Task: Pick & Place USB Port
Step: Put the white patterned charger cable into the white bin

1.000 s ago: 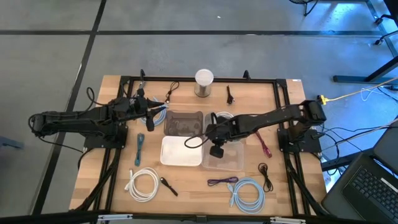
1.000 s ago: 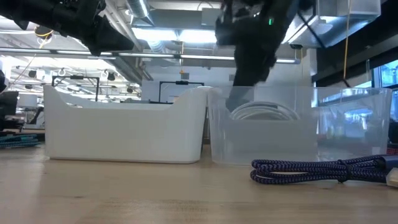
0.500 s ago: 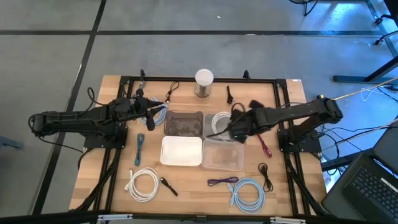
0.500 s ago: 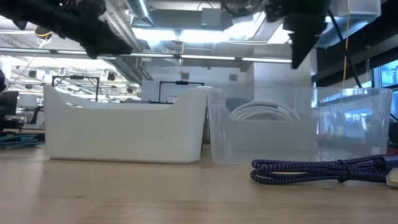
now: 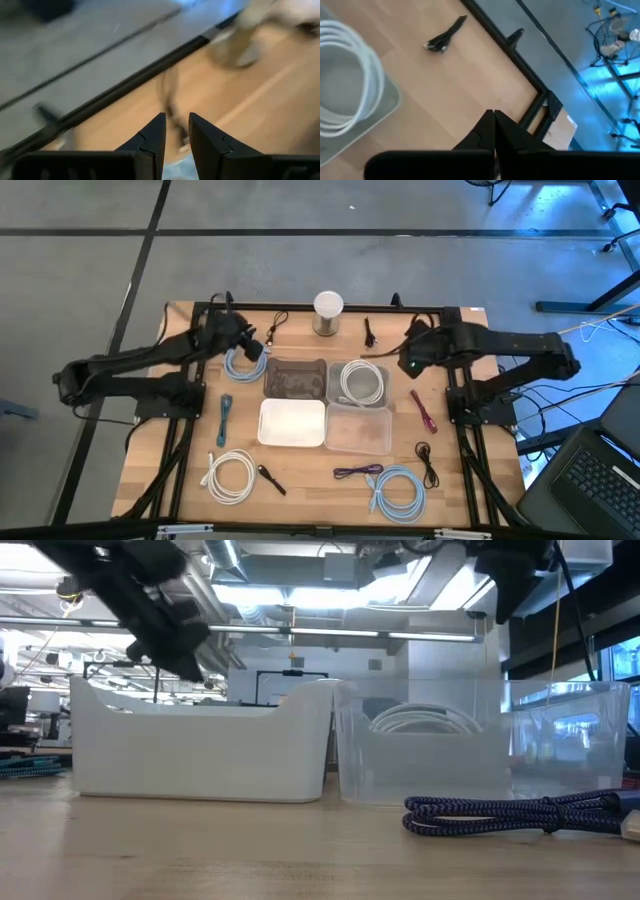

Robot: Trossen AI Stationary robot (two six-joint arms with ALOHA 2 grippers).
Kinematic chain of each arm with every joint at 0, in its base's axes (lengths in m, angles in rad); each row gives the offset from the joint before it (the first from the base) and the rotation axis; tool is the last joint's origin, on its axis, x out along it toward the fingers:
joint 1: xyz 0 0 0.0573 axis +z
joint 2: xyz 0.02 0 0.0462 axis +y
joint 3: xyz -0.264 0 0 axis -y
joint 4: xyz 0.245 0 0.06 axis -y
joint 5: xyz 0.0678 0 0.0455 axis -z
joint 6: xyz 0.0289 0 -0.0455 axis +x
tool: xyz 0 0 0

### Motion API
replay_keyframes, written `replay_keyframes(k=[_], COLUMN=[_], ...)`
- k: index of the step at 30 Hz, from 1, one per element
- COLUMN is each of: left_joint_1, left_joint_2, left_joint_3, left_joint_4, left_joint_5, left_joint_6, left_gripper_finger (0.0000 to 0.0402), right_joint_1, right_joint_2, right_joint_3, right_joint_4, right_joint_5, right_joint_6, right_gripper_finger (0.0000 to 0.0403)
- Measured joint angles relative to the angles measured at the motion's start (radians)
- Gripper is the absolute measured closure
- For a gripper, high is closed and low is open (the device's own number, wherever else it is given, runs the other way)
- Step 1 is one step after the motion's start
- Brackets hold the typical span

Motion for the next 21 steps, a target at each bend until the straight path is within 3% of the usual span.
replay_keyframes(k=[7, 14, 21], left_joint_1=[0.221, 0.401, 0.435], left_joint_2=[0.238, 0.366, 0.479], left_joint_3=[0.215, 0.220, 0.263], left_joint_4=[-0.374, -0.416, -0.414], left_joint_5=[-0.049, 0.107, 0.113], left_joint_6=[0.007, 0.096, 0.112], left_gripper_finger=[0.0325, 0.0312, 0.0262], right_joint_1=[-0.083, -0.135, -0.170], right_joint_2=[-0.037, -0.036, -0.036], right_joint_3=[0.000, -0.001, -0.001], right_joint_4=[0.002, 0.018, 0.025], right_joint_5=[0.017, 0.080, 0.080], right_joint_6=[-0.045, -0.123, -0.161], right_gripper_finger=[0.0402, 0.0373, 0.0354])
